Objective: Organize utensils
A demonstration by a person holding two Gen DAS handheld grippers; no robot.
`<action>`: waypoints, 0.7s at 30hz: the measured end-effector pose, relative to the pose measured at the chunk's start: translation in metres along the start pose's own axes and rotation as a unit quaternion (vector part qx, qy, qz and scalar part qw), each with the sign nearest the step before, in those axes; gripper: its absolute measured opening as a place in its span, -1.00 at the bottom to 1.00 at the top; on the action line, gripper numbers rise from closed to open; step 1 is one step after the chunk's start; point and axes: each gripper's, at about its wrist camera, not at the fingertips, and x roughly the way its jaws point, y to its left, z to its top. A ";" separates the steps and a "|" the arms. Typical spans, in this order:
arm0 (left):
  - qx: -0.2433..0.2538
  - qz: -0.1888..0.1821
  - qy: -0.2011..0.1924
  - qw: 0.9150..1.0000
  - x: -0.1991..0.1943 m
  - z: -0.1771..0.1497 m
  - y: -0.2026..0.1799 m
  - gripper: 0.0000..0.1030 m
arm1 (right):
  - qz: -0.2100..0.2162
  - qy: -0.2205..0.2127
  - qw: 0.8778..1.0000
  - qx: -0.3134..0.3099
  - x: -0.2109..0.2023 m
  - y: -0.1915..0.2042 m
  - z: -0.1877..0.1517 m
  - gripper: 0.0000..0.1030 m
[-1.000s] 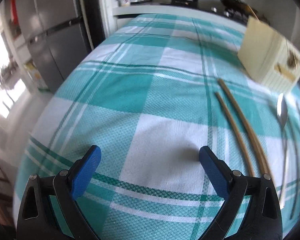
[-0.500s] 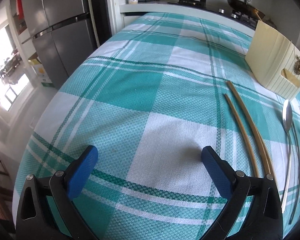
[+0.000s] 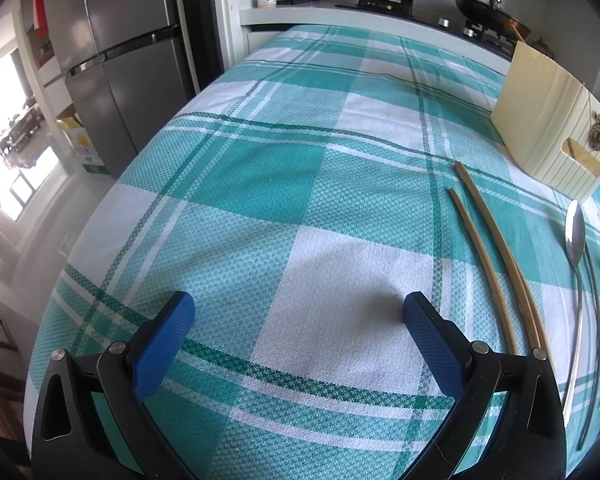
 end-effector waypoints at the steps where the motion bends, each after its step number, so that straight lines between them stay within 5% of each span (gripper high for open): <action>1: 0.000 0.000 0.000 1.000 0.000 0.000 0.000 0.99 | 0.000 0.000 1.000 0.000 0.000 -0.001 0.000 1.00; 21: -0.002 -0.001 0.000 1.000 0.003 0.003 0.000 0.99 | 0.000 0.000 1.000 0.000 0.000 -0.001 0.000 1.00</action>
